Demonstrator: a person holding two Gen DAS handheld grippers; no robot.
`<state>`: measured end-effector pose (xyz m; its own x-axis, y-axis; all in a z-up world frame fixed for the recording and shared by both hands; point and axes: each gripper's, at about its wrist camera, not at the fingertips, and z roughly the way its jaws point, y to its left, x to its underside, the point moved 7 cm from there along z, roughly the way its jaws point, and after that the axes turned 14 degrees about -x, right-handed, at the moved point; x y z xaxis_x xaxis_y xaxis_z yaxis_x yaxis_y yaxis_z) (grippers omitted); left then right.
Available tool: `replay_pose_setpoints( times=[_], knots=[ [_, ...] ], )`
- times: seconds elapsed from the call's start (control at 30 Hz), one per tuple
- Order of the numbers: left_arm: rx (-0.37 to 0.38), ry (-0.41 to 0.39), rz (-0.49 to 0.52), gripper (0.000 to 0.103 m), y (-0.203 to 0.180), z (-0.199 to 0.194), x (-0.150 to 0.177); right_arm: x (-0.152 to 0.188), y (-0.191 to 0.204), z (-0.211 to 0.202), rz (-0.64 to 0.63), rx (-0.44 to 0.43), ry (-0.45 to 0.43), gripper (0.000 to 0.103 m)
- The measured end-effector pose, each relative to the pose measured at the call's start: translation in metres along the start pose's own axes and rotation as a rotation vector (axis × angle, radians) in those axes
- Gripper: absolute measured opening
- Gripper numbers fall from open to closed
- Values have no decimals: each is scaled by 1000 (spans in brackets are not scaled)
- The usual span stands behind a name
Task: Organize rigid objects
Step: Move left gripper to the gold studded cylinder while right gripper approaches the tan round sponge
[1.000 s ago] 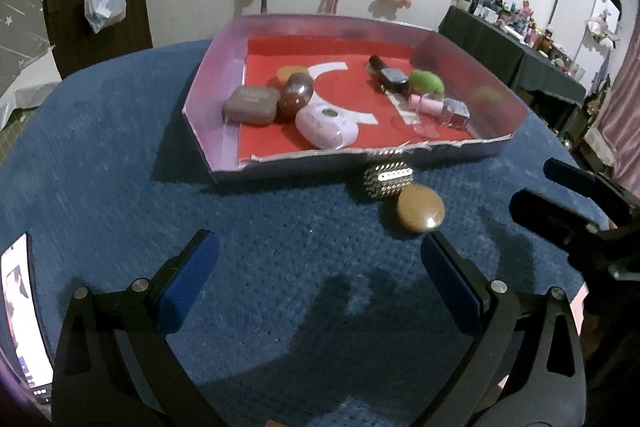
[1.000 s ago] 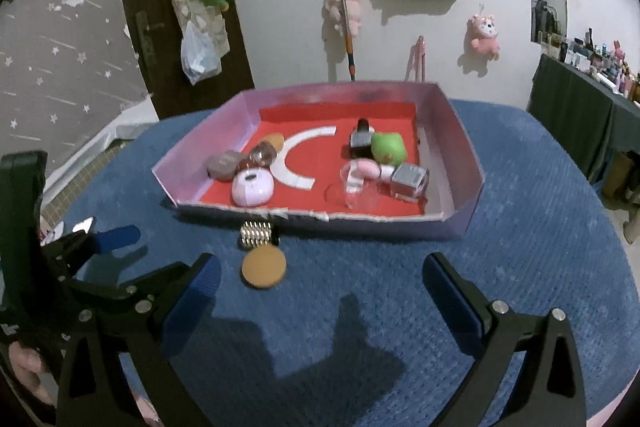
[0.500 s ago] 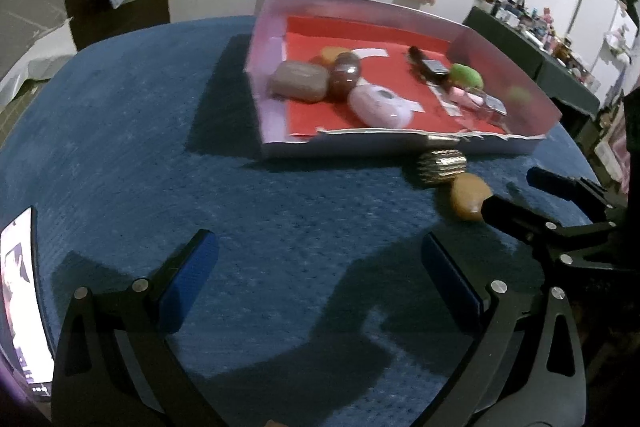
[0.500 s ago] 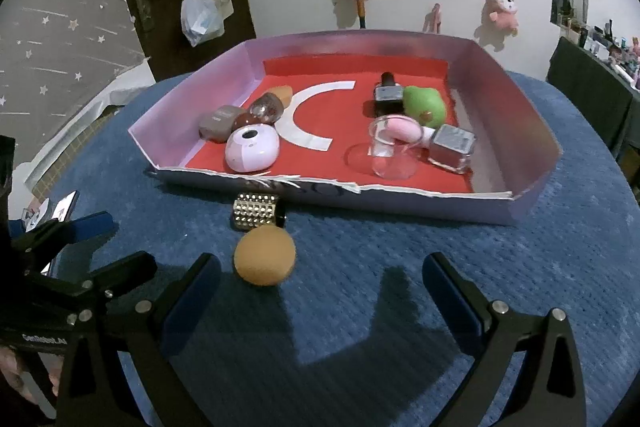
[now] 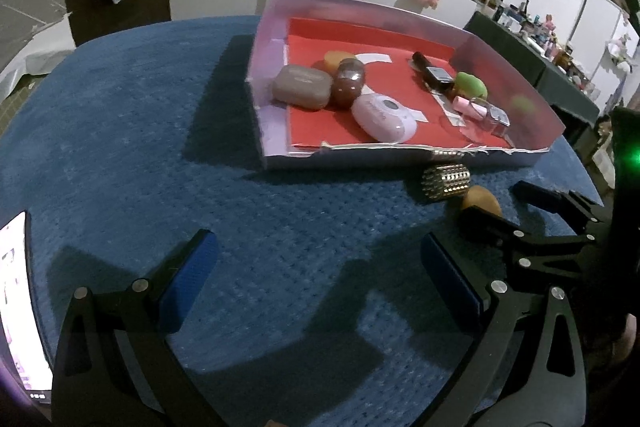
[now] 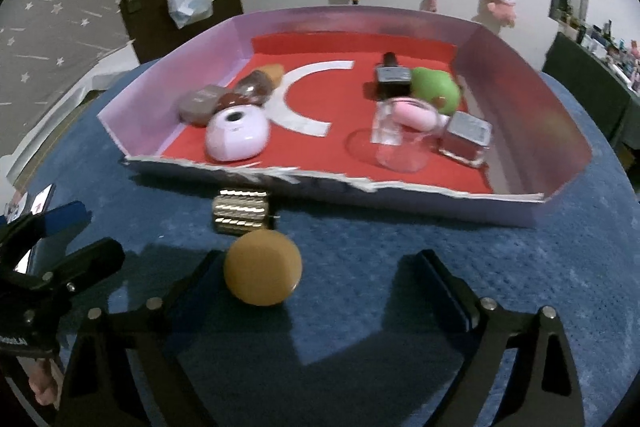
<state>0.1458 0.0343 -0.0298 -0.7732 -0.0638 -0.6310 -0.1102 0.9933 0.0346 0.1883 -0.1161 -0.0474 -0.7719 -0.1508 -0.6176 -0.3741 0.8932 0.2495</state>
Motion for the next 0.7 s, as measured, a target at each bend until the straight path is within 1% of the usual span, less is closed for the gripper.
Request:
replay_pose_setpoints(
  times=[0.07,0.13,0.27,0.3,0.37,0.4,0.6,0.7],
  knots=[
    [7,2,8,103,-6,1,-1,1,-8,-4,13,11,-3,96],
    [17,5,21,103,-14,2,-4,2,-18,-10,27,40,-10,96],
    [32,12,45,103,-34,7,-9,4,-32,-18,51,45,-23,94],
    [36,17,50,103,-40,9,-11,4,-34,-20,51,44,-24,90],
    [53,22,54,103,-50,12,-15,5,-36,-22,50,42,-25,85],
    [59,27,51,103,-54,15,-16,5,-36,-23,46,41,-25,82],
    [98,58,21,103,-71,28,-22,11,-35,-26,-2,44,-21,75],
    [90,65,11,101,-76,32,-23,11,-32,-26,-20,34,-20,68]
  ],
)
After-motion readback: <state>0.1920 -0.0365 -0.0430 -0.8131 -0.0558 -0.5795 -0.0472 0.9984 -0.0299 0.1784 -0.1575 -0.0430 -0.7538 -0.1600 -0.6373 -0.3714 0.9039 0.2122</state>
